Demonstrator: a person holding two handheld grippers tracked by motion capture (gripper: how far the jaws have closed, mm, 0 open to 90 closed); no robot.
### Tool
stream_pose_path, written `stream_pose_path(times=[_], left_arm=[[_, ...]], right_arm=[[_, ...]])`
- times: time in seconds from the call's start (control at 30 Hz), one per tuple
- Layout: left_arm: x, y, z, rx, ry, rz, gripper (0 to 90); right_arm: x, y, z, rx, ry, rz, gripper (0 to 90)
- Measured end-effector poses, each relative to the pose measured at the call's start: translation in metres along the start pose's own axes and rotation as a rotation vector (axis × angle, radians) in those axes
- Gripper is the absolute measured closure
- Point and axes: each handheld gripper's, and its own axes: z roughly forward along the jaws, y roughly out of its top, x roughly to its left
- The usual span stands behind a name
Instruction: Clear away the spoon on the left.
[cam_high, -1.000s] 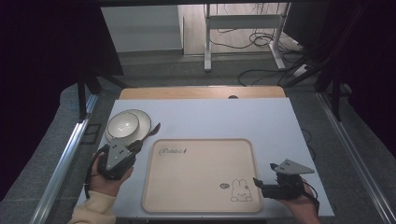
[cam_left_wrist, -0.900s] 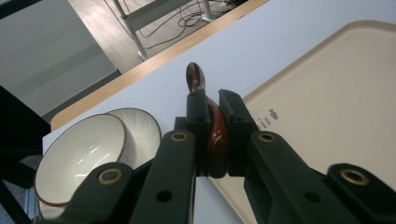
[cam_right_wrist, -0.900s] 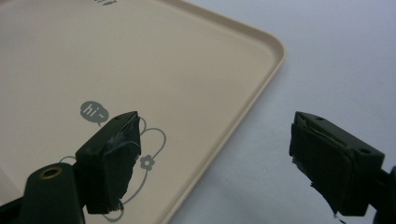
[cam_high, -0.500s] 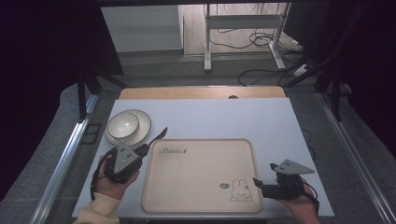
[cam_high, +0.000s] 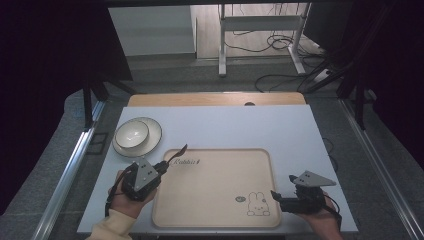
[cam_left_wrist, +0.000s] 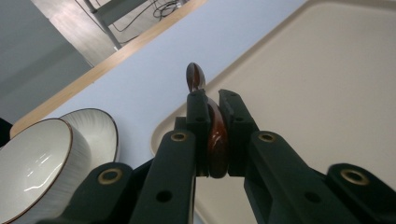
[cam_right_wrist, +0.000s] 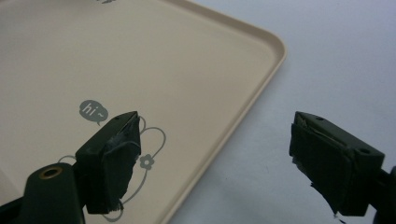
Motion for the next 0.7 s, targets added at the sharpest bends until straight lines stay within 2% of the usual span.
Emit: stream_pose_path(times=[0.47, 0.6, 0.7], left_arm=[[-0.016, -0.004, 0.007, 0.030, -0.019, 0.052, 84.2], [-0.023, -0.005, 0.010, 0.050, -0.031, 0.082, 84.2], [-0.030, -0.004, 0.013, 0.064, -0.027, 0.122, 84.2]], right_arm=[[0.000, 0.000, 0.001, 0.004, 0.002, -0.002, 16.5], [0.001, 0.000, 0.000, 0.005, 0.004, -0.005, 16.5], [0.002, -0.001, 0.001, 0.010, 0.008, -0.007, 16.4]])
